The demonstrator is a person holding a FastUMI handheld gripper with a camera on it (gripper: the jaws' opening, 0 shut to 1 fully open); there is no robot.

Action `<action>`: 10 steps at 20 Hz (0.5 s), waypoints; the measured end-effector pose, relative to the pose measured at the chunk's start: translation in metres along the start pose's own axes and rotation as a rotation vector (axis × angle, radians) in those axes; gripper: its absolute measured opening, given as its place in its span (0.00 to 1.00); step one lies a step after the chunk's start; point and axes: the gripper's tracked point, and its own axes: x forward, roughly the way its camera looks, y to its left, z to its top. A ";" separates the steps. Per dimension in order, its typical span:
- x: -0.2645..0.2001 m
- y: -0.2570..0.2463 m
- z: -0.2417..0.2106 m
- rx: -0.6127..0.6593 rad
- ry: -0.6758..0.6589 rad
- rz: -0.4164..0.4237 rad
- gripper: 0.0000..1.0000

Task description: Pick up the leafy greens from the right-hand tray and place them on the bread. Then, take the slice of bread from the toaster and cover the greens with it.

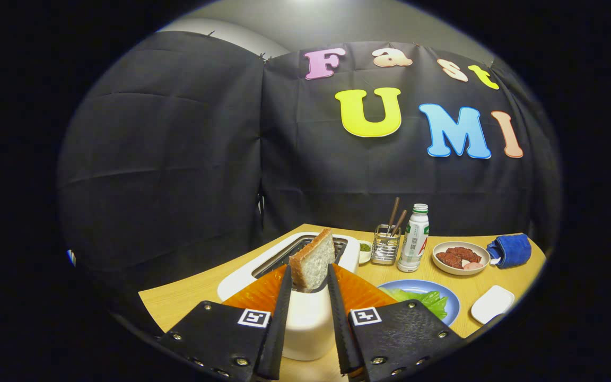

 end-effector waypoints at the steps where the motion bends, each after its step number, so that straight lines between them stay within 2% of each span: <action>1: 0.006 0.002 0.001 -0.004 0.003 -0.012 0.41; 10: 0.038 0.004 -0.003 -0.003 0.056 -0.077 0.40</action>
